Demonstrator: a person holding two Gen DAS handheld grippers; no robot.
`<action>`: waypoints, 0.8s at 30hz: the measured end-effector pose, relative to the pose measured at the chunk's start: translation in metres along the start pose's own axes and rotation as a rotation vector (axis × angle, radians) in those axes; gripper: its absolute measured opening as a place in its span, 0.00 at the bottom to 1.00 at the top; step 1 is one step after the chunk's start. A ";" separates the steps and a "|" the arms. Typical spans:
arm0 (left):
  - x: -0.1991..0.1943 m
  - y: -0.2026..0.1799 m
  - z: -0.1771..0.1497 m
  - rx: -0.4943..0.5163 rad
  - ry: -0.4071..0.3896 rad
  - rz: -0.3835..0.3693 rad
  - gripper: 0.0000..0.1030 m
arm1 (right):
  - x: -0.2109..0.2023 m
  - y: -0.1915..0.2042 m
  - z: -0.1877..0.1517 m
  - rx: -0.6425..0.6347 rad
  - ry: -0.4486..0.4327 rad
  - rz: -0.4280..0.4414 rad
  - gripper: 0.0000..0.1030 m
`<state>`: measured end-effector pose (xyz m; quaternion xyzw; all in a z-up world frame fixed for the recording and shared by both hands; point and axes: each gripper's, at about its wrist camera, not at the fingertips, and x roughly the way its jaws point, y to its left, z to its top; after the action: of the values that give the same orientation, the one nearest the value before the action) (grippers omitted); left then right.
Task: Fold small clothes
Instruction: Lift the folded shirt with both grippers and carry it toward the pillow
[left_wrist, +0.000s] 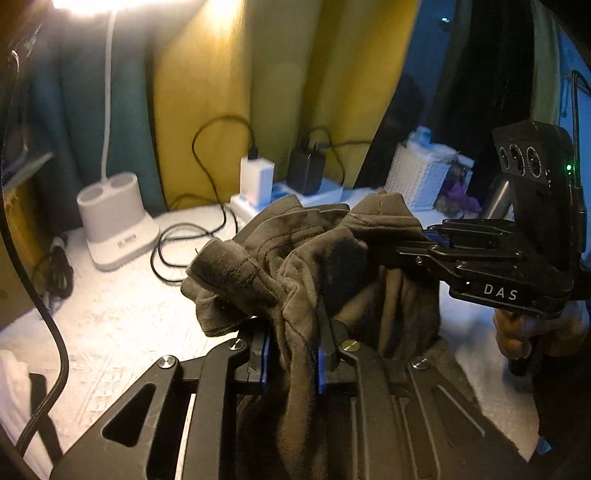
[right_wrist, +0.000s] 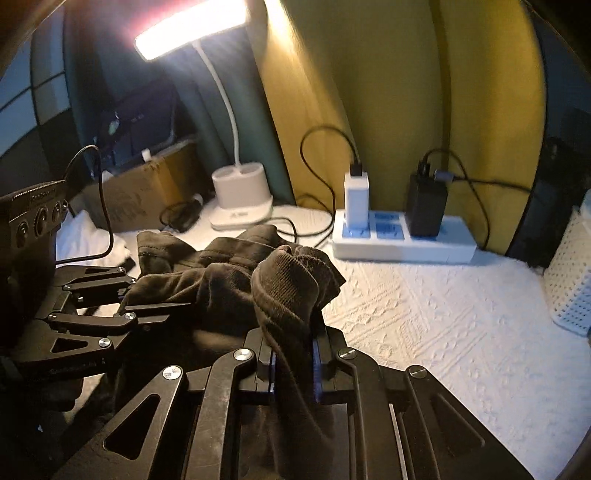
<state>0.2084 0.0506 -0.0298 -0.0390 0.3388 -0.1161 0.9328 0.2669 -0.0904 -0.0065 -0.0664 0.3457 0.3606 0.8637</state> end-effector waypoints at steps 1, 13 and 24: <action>-0.005 -0.002 0.001 0.000 -0.010 -0.001 0.15 | -0.009 0.003 0.001 -0.001 -0.016 0.001 0.13; -0.064 -0.033 0.003 0.062 -0.123 0.000 0.14 | -0.075 0.030 -0.001 -0.022 -0.122 -0.016 0.13; -0.118 -0.058 0.001 0.114 -0.218 0.014 0.13 | -0.142 0.061 -0.004 -0.066 -0.234 -0.022 0.13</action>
<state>0.1100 0.0230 0.0530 0.0037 0.2283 -0.1239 0.9657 0.1529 -0.1294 0.0899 -0.0559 0.2301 0.3676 0.8994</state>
